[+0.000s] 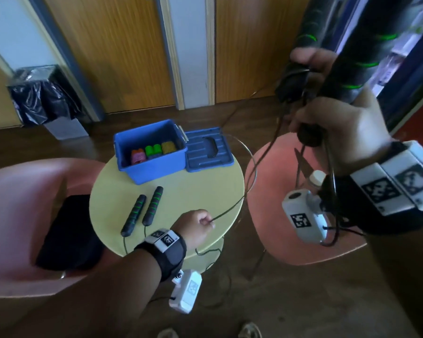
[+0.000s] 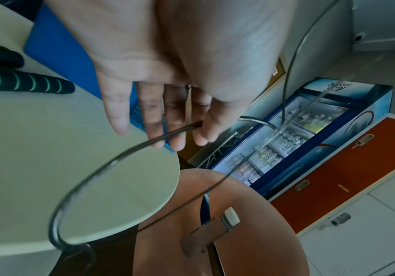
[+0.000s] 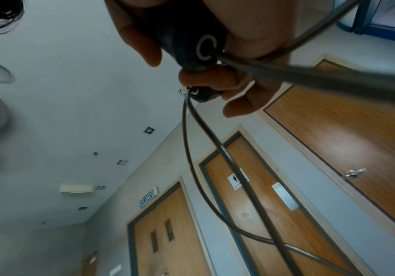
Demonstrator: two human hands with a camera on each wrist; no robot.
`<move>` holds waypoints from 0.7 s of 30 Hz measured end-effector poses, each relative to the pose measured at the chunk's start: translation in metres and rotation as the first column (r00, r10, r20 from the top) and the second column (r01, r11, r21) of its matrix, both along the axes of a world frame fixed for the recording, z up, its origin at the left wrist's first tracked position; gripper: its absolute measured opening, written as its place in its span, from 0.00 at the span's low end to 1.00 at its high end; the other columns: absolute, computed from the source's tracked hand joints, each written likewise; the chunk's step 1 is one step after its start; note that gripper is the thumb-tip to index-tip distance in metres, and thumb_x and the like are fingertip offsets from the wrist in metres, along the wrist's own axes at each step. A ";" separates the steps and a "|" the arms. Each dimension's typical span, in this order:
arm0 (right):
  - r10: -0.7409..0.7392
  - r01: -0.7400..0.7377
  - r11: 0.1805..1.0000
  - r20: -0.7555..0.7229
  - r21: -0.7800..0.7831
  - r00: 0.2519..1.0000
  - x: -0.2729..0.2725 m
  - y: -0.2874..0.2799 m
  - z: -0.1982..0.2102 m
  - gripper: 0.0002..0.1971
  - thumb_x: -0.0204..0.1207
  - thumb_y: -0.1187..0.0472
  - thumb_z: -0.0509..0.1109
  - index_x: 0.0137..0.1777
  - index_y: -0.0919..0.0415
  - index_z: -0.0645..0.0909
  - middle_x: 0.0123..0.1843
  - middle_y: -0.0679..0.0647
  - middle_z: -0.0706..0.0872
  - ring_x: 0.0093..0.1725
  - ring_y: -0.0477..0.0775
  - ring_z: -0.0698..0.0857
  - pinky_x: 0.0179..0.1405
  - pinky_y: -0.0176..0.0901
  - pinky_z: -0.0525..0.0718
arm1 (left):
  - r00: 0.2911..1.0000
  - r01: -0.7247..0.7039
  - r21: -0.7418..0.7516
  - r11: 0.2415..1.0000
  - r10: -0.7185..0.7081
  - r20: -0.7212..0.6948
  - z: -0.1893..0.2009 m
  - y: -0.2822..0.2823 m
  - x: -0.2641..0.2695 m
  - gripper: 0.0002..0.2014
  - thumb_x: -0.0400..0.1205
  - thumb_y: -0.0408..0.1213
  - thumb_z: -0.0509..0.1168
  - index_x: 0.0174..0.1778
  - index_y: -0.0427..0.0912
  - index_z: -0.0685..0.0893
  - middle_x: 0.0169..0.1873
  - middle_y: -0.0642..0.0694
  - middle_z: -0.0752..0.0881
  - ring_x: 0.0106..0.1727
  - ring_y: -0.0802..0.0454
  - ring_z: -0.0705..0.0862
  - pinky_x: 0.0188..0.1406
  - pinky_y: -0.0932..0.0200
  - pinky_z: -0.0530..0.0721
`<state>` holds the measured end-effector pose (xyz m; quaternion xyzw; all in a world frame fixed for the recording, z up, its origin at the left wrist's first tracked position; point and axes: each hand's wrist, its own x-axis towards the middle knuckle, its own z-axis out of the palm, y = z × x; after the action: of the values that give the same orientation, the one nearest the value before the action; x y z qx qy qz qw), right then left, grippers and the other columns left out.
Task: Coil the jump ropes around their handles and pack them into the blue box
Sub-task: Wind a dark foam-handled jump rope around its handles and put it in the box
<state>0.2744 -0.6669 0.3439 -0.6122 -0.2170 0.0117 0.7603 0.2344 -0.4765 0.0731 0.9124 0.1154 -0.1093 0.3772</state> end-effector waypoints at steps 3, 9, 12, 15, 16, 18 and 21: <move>-0.048 0.044 0.996 0.049 0.079 0.998 0.038 -0.039 -0.009 0.23 0.59 0.73 0.66 0.55 0.56 0.83 0.31 0.46 0.86 0.24 0.50 0.78 0.40 0.56 0.73 | 0.993 0.045 0.078 0.996 -0.036 -0.109 -0.007 -0.010 0.004 0.11 0.81 0.42 0.67 0.34 0.47 0.76 0.30 0.54 0.79 0.36 0.52 0.76 0.38 0.62 0.73; -0.003 0.004 1.000 0.101 -0.006 0.995 0.064 -0.069 -0.019 0.16 0.54 0.62 0.70 0.41 0.46 0.89 0.32 0.46 0.86 0.31 0.49 0.82 0.38 0.40 0.81 | 0.954 0.041 0.133 0.990 0.001 -0.299 -0.035 0.006 -0.043 0.11 0.78 0.43 0.64 0.30 0.47 0.73 0.26 0.53 0.76 0.29 0.55 0.73 0.32 0.60 0.71; 0.036 -0.032 0.999 0.112 -0.039 0.993 0.066 -0.073 -0.031 0.31 0.55 0.69 0.70 0.62 0.55 0.82 0.38 0.51 0.85 0.27 0.62 0.76 0.28 0.50 0.73 | 0.947 -0.061 0.162 0.985 0.109 -0.302 -0.040 0.023 -0.074 0.14 0.77 0.44 0.66 0.28 0.47 0.73 0.25 0.52 0.74 0.29 0.56 0.73 0.30 0.60 0.69; 0.093 -0.091 0.993 0.030 -0.069 0.995 0.064 -0.071 -0.045 0.34 0.56 0.75 0.64 0.67 0.60 0.78 0.41 0.58 0.83 0.28 0.65 0.70 0.21 0.42 0.62 | 0.951 -0.098 0.100 0.990 0.123 -0.282 -0.036 0.034 -0.098 0.16 0.77 0.45 0.69 0.27 0.48 0.72 0.23 0.54 0.72 0.30 0.58 0.71 0.31 0.60 0.67; 0.126 -0.124 0.989 0.012 -0.083 0.992 0.064 -0.069 -0.054 0.35 0.57 0.76 0.64 0.68 0.62 0.78 0.41 0.58 0.83 0.26 0.61 0.72 0.20 0.37 0.64 | 0.954 -0.089 0.058 0.994 0.102 -0.281 -0.033 0.035 -0.103 0.15 0.76 0.47 0.69 0.28 0.48 0.73 0.24 0.55 0.73 0.30 0.58 0.71 0.33 0.60 0.68; 0.176 -0.176 0.980 -0.003 -0.095 0.984 0.058 -0.060 -0.064 0.34 0.58 0.78 0.64 0.70 0.68 0.76 0.40 0.54 0.84 0.25 0.44 0.78 0.22 0.29 0.72 | 0.954 -0.059 -0.013 0.998 0.052 -0.295 -0.026 0.033 -0.106 0.11 0.73 0.51 0.68 0.30 0.51 0.79 0.26 0.57 0.77 0.31 0.62 0.74 0.36 0.61 0.70; 0.252 -0.255 0.962 -0.037 -0.100 0.967 0.053 -0.049 -0.083 0.33 0.58 0.79 0.64 0.68 0.69 0.75 0.36 0.47 0.84 0.26 0.38 0.80 0.26 0.24 0.74 | 0.953 -0.026 -0.056 0.998 0.008 -0.301 -0.010 0.025 -0.099 0.08 0.76 0.49 0.70 0.32 0.63 0.84 0.30 0.62 0.84 0.35 0.66 0.80 0.40 0.65 0.75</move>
<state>0.3275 -0.7158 0.2613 -0.6178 -0.2834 0.1275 0.7223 0.1350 -0.4512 0.0630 0.8725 0.1760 -0.2471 0.3829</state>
